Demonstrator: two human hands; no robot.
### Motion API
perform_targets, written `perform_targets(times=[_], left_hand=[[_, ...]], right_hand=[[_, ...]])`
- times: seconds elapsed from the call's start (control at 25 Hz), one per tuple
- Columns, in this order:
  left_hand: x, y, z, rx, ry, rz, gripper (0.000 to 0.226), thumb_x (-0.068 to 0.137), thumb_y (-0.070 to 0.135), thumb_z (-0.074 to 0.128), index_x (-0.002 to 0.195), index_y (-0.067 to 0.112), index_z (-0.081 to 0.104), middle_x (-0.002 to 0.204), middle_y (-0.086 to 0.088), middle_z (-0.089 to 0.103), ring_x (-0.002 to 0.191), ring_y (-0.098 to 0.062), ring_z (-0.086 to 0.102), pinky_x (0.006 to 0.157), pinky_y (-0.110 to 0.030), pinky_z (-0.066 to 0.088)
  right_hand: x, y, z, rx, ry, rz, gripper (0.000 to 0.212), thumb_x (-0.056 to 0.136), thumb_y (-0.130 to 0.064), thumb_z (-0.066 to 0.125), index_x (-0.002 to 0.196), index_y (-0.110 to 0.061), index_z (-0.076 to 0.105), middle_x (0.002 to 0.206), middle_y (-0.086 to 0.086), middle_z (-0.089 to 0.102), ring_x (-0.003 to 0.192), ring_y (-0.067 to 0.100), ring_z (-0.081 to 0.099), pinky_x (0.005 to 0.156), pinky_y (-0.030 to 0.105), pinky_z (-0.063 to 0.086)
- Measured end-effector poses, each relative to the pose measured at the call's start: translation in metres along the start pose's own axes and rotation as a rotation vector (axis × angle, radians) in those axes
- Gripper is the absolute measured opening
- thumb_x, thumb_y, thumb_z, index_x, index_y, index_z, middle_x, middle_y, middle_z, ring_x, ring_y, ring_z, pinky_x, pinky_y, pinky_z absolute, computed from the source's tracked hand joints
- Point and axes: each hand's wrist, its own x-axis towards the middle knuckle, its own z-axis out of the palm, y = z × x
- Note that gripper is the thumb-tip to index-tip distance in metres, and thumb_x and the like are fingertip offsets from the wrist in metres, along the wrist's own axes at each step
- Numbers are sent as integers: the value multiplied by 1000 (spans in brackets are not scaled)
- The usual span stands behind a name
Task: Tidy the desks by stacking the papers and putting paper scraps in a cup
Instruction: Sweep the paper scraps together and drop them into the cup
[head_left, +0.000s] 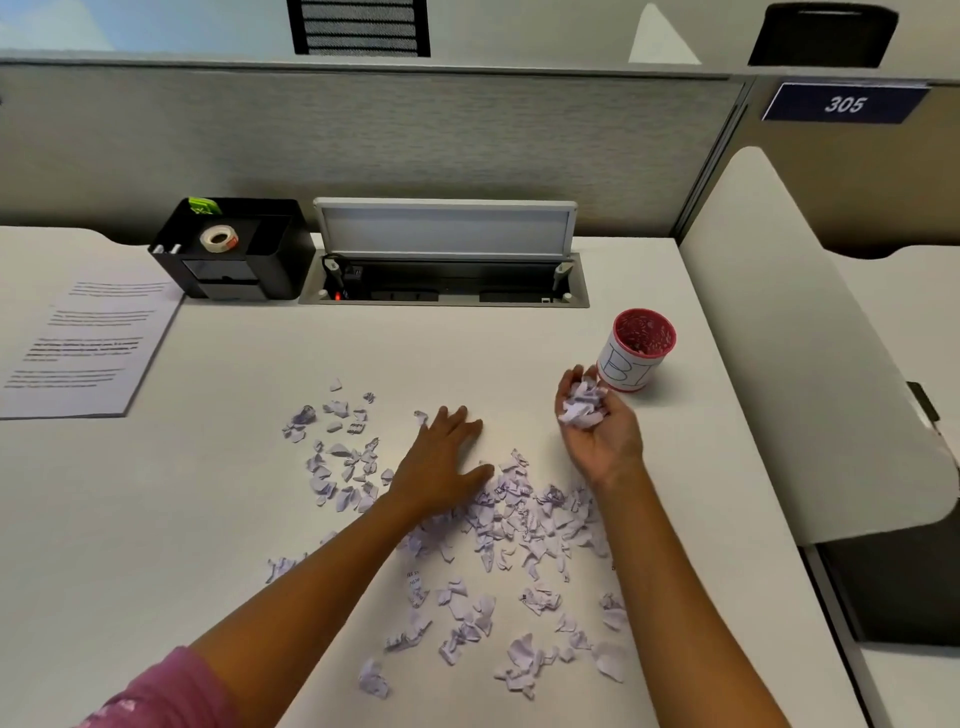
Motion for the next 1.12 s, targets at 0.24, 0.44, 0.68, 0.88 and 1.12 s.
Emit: perform_targets(times=[0.24, 0.44, 0.68, 0.88, 1.12], left_hand=[[3, -10, 6, 26, 0, 32, 80, 89, 60, 54, 155, 27, 21, 164, 4, 5, 151, -20, -3, 120, -41, 0], [4, -13, 8, 51, -8, 45, 80, 90, 61, 51, 155, 29, 18, 164, 5, 1, 151, -20, -5, 119, -37, -4], [4, -13, 8, 50, 1, 57, 79, 90, 60, 51, 155, 28, 18, 164, 4, 1, 151, -20, -5, 118, -37, -5], [-2, -10, 10, -13, 29, 45, 76, 92, 56, 53, 155, 26, 21, 164, 3, 3, 151, -19, -4, 119, -36, -2], [-12, -4, 7, -11, 50, -1, 70, 94, 47, 56, 154, 24, 26, 163, 3, 12, 151, -17, 9, 121, -34, 9]], right_hand=[[28, -64, 70, -139, -94, -224, 30, 104, -15, 44, 88, -1, 65, 75, 12, 71, 74, 19, 68, 73, 29, 61], [60, -98, 83, -759, -21, -589, 32, 105, -23, 44, 84, -11, 65, 82, 2, 67, 73, 12, 64, 69, 21, 52], [62, -108, 70, -1292, -62, -734, 37, 104, -20, 39, 80, -18, 66, 79, -8, 69, 80, 13, 65, 77, 29, 52], [48, -98, 52, -1314, -68, -813, 35, 102, -21, 39, 83, -22, 69, 93, 1, 69, 95, 17, 64, 92, 33, 52], [8, -42, -1, -1367, -52, -670, 32, 104, -13, 40, 90, -15, 69, 93, -2, 69, 86, 5, 64, 89, 27, 49]])
